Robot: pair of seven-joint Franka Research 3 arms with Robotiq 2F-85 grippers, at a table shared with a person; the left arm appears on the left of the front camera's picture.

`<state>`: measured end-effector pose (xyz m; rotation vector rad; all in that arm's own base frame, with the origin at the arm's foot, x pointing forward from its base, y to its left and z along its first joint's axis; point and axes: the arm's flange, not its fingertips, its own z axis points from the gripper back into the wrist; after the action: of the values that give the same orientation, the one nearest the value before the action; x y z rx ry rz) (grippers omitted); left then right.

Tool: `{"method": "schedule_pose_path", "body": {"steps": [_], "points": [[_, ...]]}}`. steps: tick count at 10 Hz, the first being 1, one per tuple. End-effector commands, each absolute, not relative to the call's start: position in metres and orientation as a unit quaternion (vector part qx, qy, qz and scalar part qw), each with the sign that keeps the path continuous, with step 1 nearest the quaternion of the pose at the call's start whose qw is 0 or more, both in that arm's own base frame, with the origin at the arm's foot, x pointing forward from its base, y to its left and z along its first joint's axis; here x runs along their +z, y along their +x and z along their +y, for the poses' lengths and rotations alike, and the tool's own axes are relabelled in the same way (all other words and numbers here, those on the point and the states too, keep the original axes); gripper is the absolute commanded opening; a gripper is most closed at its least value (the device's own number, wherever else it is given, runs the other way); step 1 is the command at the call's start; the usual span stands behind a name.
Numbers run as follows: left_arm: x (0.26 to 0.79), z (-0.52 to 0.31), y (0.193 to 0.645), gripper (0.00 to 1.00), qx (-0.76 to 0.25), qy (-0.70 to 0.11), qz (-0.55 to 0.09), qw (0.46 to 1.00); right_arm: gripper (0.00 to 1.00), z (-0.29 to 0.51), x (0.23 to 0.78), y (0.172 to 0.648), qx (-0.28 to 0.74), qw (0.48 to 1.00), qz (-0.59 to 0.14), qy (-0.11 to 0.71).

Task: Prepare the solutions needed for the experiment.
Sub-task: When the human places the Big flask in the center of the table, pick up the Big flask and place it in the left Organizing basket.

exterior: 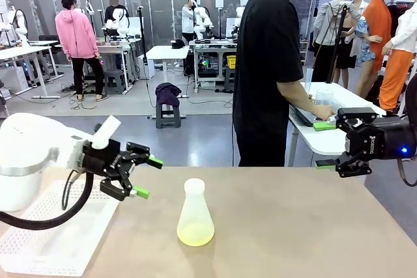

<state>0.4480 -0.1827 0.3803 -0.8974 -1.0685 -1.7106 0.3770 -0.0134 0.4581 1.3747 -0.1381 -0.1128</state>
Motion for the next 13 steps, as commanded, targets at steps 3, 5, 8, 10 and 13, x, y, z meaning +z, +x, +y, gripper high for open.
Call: {"method": "schedule_pose_path", "body": {"steps": [3, 5, 8, 10, 13], "points": [[0.363, -0.185, 0.460, 1.00, -0.697, -0.354, -0.408, 0.471, 1.00, -0.014, 0.460, 0.378, -0.049, 0.770, -0.063, 0.633], [0.363, -0.185, 0.460, 1.00, -0.697, -0.354, -0.408, 0.471, 1.00, -0.014, 0.460, 0.378, -0.049, 0.770, -0.063, 0.633], [0.345, -0.209, 0.484, 1.00, -0.693, -0.348, -0.363, 0.516, 1.00, -0.014, 0.460, 0.378, -0.049, 0.770, -0.063, 0.633], [0.332, -0.226, 0.498, 1.00, -0.689, -0.343, -0.350, 0.534, 1.00, -0.014, 0.460, 0.378, -0.049, 0.770, -0.063, 0.633], [0.314, -0.230, 0.509, 1.00, -0.662, -0.371, -0.359, 0.543, 1.00, -0.014, 0.460, 0.378, -0.049, 0.770, -0.063, 0.633]]}}
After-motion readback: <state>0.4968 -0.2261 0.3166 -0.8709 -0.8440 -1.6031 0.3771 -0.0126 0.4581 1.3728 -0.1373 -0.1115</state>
